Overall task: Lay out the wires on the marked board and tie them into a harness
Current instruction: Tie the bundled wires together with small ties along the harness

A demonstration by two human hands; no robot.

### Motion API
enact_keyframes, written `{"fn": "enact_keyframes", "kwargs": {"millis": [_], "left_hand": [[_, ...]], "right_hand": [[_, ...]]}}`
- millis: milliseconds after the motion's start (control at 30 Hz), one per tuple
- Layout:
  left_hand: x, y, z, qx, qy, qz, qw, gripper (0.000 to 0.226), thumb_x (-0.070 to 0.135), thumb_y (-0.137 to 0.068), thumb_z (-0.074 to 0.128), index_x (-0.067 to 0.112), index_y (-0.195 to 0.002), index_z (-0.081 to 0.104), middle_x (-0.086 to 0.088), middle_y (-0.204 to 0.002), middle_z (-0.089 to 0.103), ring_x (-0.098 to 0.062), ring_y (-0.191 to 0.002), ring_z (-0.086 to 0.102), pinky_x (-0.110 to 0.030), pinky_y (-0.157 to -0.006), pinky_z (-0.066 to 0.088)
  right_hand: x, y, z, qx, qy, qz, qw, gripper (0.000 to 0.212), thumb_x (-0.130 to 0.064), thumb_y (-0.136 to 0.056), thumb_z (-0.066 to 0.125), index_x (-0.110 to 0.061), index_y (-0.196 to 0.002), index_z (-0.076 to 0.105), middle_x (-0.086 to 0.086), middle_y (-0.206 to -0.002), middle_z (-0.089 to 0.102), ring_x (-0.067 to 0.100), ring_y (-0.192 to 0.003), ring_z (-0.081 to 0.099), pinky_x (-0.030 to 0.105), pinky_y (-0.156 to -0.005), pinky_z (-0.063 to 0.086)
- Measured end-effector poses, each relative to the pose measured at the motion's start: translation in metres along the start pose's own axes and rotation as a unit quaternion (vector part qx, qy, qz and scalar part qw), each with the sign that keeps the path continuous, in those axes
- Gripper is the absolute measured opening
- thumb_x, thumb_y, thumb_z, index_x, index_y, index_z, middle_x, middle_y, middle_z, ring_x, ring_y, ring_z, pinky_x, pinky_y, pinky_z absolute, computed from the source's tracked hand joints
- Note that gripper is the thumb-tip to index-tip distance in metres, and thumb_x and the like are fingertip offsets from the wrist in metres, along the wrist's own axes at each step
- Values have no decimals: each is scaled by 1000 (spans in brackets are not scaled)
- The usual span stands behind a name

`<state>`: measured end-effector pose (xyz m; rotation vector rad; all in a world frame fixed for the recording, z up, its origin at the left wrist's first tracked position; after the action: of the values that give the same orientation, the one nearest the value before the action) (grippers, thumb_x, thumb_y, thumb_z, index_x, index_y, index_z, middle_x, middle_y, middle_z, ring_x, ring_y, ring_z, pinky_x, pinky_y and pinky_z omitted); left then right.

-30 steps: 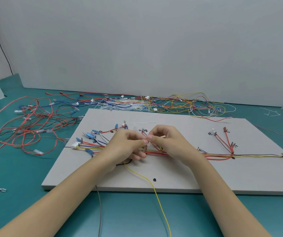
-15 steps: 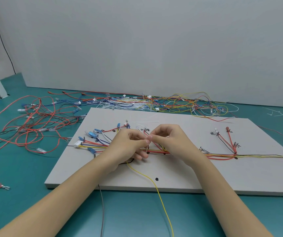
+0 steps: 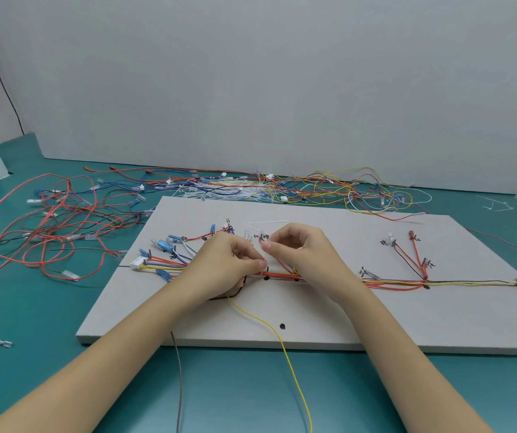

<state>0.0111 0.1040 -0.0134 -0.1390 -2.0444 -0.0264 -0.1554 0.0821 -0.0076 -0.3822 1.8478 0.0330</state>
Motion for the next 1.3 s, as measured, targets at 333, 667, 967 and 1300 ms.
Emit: {"fn": "enact_keyframes", "kwargs": {"millis": [333,667,967,1300], "left_hand": [[1,1,1,-2,-10,6,1000,14,17,-83,75,14,-69,72,-1,-52,53,-16,-39,48,-18,-39,33],[2,3,4,12,-41,22,999,10,18,-80,76,16,-70,76,-2,-53,65,-9,-36,47,-15,-42,35],[3,3,3,7,-82,28,996,10,20,-80,76,19,-70,77,9,-43,58,-7,-35,46,-15,-42,34],[6,5,7,33,-200,58,978,7,30,-81,75,24,-82,79,6,-78,71,-2,-63,57,-27,-65,48]], "right_hand": [[1,2,3,-23,51,-5,998,16,-15,-90,67,-3,-80,64,21,-80,67,14,-69,53,29,-66,38],[-3,2,2,-23,28,-39,999,17,-8,-89,67,-8,-74,59,-1,-65,56,-2,-50,44,8,-52,31],[-8,4,1,-19,-37,-19,999,17,-8,-89,68,-8,-73,61,10,-71,63,4,-55,49,13,-53,36],[-12,4,2,-19,-82,35,996,17,-7,-88,67,-6,-72,62,8,-70,65,4,-59,57,9,-57,41]]}}
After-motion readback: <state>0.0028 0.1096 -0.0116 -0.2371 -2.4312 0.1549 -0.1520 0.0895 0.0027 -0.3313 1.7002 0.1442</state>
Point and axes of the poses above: each hand's wrist, its own y-axis away from the middle knuckle, its own z-axis out of the palm, x = y × z, the point moved 1 cm from there along -y, towards the middle knuckle
